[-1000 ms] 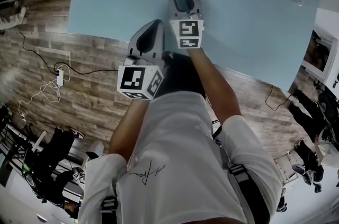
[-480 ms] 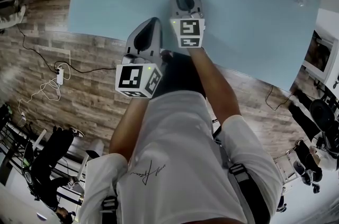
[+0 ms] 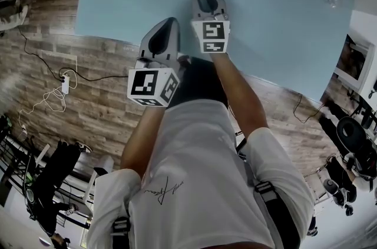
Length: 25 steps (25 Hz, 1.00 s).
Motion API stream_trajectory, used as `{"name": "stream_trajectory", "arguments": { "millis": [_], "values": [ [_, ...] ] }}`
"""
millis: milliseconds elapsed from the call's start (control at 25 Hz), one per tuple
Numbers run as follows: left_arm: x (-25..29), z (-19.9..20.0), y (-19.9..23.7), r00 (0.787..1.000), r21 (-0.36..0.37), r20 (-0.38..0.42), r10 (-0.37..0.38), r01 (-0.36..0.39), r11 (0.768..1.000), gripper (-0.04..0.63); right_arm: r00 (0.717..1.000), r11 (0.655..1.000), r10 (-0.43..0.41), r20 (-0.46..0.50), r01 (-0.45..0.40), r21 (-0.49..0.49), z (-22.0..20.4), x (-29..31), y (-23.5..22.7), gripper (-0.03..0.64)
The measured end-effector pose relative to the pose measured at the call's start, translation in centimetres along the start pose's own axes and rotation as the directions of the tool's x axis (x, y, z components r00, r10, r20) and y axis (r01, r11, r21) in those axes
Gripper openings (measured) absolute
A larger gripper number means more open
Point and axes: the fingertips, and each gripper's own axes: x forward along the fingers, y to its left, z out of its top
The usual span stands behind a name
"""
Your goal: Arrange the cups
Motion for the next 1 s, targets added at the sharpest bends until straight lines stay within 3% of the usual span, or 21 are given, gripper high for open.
{"name": "stream_trajectory", "arguments": {
  "millis": [1000],
  "values": [
    [0.8,2.0,-0.8,0.999,-0.006,0.036,-0.016,0.017,1.0,0.009,0.999,1.0,0.014,-0.041,-0.013,0.023,0.0,-1.9,-1.7,0.063]
  ]
}}
